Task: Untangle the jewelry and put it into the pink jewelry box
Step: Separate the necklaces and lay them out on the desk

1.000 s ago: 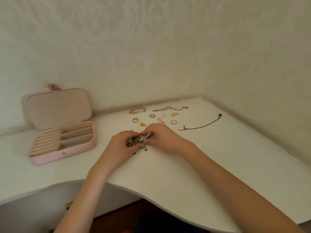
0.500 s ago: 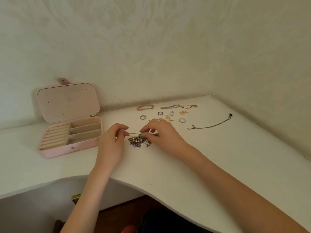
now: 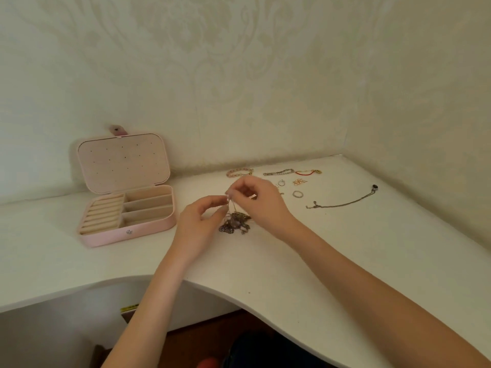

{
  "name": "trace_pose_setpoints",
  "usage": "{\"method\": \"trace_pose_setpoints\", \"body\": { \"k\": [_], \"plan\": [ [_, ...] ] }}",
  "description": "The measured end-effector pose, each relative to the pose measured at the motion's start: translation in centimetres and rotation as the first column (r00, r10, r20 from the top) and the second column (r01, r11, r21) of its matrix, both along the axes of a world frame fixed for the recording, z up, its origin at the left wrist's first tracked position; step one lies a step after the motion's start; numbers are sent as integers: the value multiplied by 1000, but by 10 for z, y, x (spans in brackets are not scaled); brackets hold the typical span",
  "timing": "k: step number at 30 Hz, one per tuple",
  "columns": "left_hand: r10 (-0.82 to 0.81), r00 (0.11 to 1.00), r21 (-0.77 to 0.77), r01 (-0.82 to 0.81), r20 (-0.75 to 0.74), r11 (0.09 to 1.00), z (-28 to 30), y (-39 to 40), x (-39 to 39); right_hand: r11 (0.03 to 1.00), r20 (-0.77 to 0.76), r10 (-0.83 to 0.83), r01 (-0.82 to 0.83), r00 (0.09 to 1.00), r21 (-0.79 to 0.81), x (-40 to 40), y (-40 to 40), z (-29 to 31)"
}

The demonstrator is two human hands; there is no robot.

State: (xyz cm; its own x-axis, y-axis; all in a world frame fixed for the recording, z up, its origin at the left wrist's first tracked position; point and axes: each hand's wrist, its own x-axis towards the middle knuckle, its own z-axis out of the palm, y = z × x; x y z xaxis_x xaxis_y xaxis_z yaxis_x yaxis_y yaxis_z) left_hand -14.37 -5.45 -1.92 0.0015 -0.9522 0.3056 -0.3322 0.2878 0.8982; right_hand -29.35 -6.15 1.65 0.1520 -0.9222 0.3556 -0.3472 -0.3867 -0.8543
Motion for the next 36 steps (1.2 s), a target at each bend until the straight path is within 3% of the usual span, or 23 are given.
{"method": "trace_pose_setpoints", "body": {
  "k": [2,5,10,17,22,25,28,29,34,36],
  "plan": [
    [-45,988,48,53,-148,997,6,0,-4,995,167,17,-33,986,94,-1,-3,14],
    [-84,967,53,100,-239,994,15,-2,-11,983,294,45,-95,955,156,-5,-8,29],
    [-245,879,79,302,-409,950,32,-2,-24,976,344,94,-155,934,153,-10,-10,46],
    [-162,928,45,188,-336,981,42,-7,-34,983,411,55,-121,910,136,-24,-5,66],
    [-184,940,58,209,-286,976,41,-2,-31,980,534,-27,-82,845,181,-32,-1,69],
    [-231,924,68,263,-306,962,38,1,-23,971,675,-62,-112,735,211,-45,-1,72],
    [-247,943,68,268,-225,961,38,0,-17,947,830,-81,-217,552,236,-60,-2,70],
    [-242,951,70,259,-194,963,38,0,-17,940,844,-97,-231,528,252,-66,-2,67],
    [-174,975,79,186,-141,979,42,-6,-14,929,726,-205,-104,656,356,-83,3,48],
    [-170,976,88,183,-138,979,44,-7,-12,922,739,-214,-118,639,369,-88,6,40]
  ]
}}
